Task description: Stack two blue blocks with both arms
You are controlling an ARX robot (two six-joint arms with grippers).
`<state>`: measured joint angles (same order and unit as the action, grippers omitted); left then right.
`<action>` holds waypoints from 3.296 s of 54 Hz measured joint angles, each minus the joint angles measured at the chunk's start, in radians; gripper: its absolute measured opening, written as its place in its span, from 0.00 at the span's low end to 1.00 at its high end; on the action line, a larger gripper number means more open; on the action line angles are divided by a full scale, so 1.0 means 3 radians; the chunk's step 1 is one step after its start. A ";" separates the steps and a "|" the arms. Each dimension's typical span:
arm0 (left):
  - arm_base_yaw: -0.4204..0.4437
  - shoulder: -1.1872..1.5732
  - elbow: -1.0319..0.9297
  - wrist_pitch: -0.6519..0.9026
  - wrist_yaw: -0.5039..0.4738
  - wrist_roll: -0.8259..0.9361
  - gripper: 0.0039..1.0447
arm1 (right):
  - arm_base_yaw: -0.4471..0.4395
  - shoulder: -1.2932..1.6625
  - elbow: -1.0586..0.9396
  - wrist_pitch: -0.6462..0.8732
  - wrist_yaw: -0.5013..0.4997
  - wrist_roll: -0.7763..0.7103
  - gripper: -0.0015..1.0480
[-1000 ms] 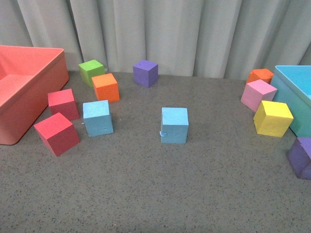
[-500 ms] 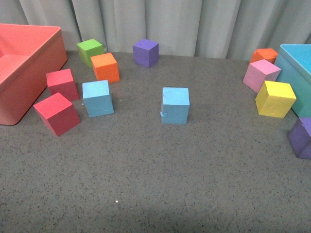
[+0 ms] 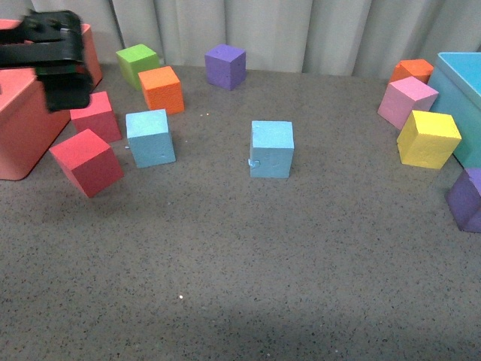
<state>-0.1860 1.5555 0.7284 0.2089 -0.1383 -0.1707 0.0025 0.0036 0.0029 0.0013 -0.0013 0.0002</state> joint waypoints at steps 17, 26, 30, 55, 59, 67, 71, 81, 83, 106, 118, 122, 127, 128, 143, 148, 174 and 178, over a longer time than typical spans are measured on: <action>-0.0046 0.1798 0.1989 -0.0996 0.0025 -0.0252 0.94 | 0.0000 0.0000 0.0000 0.0000 0.0000 0.0000 0.91; -0.0064 0.2129 0.2458 -0.1446 -0.0015 -0.0352 0.94 | 0.0000 0.0000 0.0000 0.0000 0.0000 0.0000 0.91; -0.0062 0.2230 0.2591 -0.1600 0.0005 -0.0418 0.94 | 0.0000 0.0000 0.0000 0.0000 0.0000 0.0000 0.91; -0.0089 0.2710 0.3016 -0.1841 -0.0081 -0.0563 0.94 | 0.0000 0.0000 0.0000 0.0000 0.0000 0.0000 0.91; -0.0089 0.2756 0.3048 -0.1871 -0.0093 -0.0549 0.92 | 0.0000 0.0000 0.0000 0.0000 0.0000 0.0000 0.91; -0.0084 0.2770 0.3096 -0.1905 -0.0057 -0.0589 0.71 | 0.0000 0.0000 0.0000 0.0000 0.0000 0.0000 0.91; -0.0081 0.2770 0.3100 -0.1920 -0.0039 -0.0612 0.62 | 0.0000 0.0000 0.0000 0.0000 0.0000 0.0000 0.91; -0.0093 0.2703 0.3026 -0.1937 -0.0036 -0.0671 0.48 | 0.0000 0.0000 0.0000 0.0000 0.0000 0.0000 0.91; -0.0104 0.2672 0.2986 -0.1932 -0.0034 -0.0671 0.47 | 0.0000 0.0000 0.0000 0.0000 0.0000 0.0000 0.91; -0.0542 0.2084 0.2908 -0.1998 -0.0094 -0.0707 0.45 | 0.0000 0.0000 0.0000 0.0000 0.0000 0.0000 0.91; -0.0916 0.2127 0.3109 -0.2186 -0.0217 -0.0762 0.44 | 0.0000 0.0000 0.0000 0.0000 0.0000 0.0000 0.91; -0.1025 0.2164 0.3198 -0.2233 -0.0231 -0.0788 0.44 | 0.0000 0.0000 0.0000 0.0000 0.0000 0.0000 0.91; -0.1134 0.2201 0.3293 -0.2272 -0.0253 -0.0809 0.43 | 0.0000 0.0000 0.0000 0.0000 0.0000 0.0000 0.91; -0.1147 0.2207 0.3307 -0.2277 -0.0253 -0.0810 0.43 | 0.0000 0.0000 0.0000 0.0000 0.0000 0.0000 0.91; -0.1334 0.2471 0.3661 -0.2452 -0.0315 -0.0819 0.43 | 0.0000 0.0000 0.0000 0.0000 0.0000 0.0000 0.91; -0.1335 0.2534 0.3741 -0.2475 -0.0351 -0.0809 0.43 | 0.0000 0.0000 0.0000 0.0000 0.0000 0.0000 0.91; -0.1307 0.2730 0.3930 -0.2586 -0.0440 -0.0666 0.43 | 0.0000 0.0000 0.0000 0.0000 0.0000 0.0000 0.91; -0.1307 0.2738 0.3932 -0.2586 -0.0440 -0.0657 0.48 | 0.0000 0.0000 0.0000 0.0000 0.0000 0.0000 0.91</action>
<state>-0.5781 2.3768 1.9080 -0.5671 -0.2703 -0.3679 0.0025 0.0036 0.0029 0.0013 -0.0013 0.0002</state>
